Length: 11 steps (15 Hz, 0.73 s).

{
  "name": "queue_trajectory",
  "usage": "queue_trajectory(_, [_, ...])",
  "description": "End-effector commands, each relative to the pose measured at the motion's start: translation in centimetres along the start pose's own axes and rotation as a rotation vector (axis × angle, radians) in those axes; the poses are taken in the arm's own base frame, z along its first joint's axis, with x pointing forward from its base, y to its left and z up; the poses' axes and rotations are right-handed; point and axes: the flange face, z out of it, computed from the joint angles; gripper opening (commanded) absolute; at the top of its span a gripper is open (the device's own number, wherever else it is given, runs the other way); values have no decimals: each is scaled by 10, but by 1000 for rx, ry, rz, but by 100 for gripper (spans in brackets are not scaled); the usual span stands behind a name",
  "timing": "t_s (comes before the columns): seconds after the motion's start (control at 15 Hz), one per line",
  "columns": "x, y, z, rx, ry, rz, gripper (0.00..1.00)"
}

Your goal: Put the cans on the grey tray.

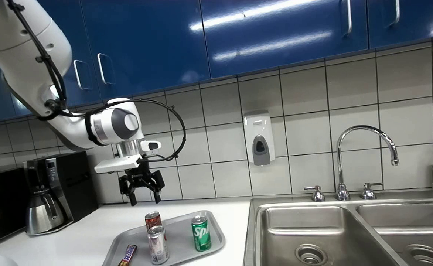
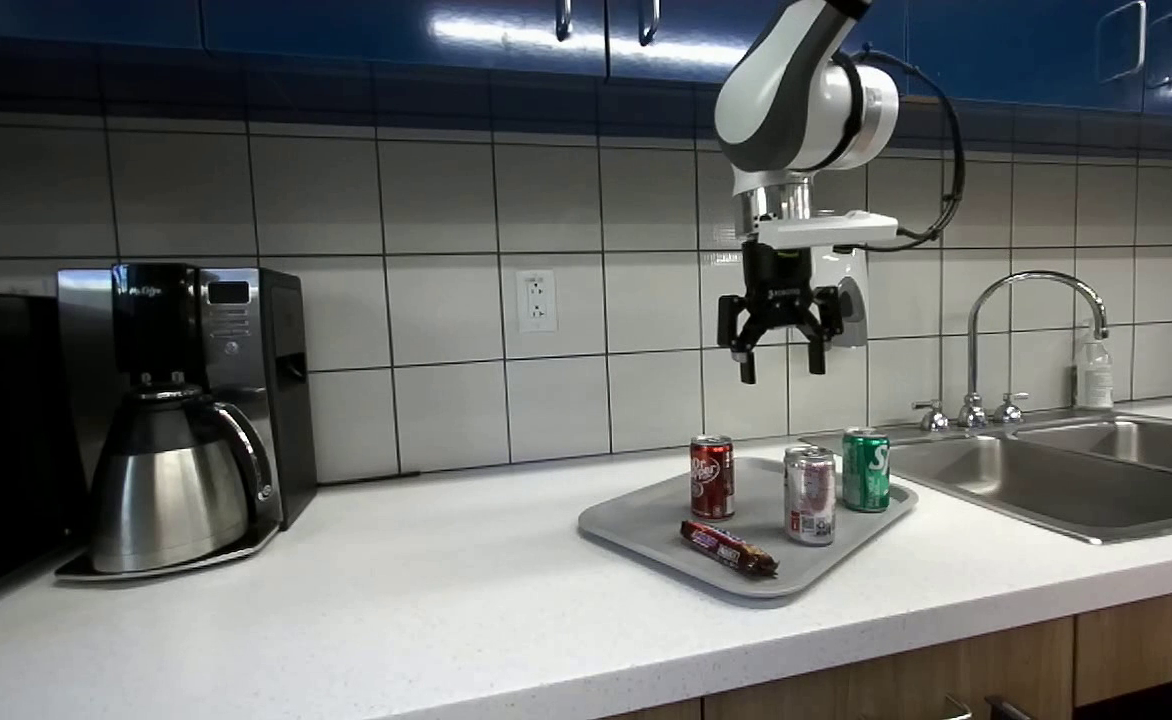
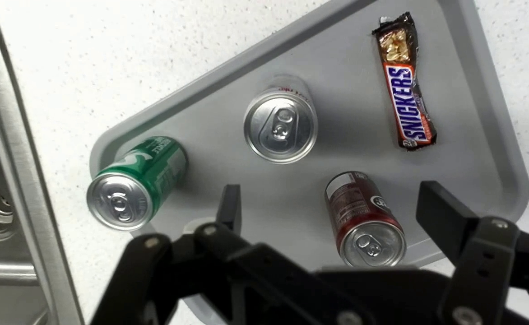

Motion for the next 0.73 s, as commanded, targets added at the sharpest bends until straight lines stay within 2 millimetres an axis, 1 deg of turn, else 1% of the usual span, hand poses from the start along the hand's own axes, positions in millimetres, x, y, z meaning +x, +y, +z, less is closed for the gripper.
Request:
queue_trajectory(0.0, [-30,12,-20,-10,26,-13,100])
queue_trajectory(0.2, [-42,19,-23,-17,13,11,100])
queue_trajectory(0.27, [-26,12,-17,-1,22,15,100])
queue_trajectory(0.4, [-32,15,-18,-2,19,21,100])
queue_trajectory(0.67, [-35,16,-17,-3,16,22,100])
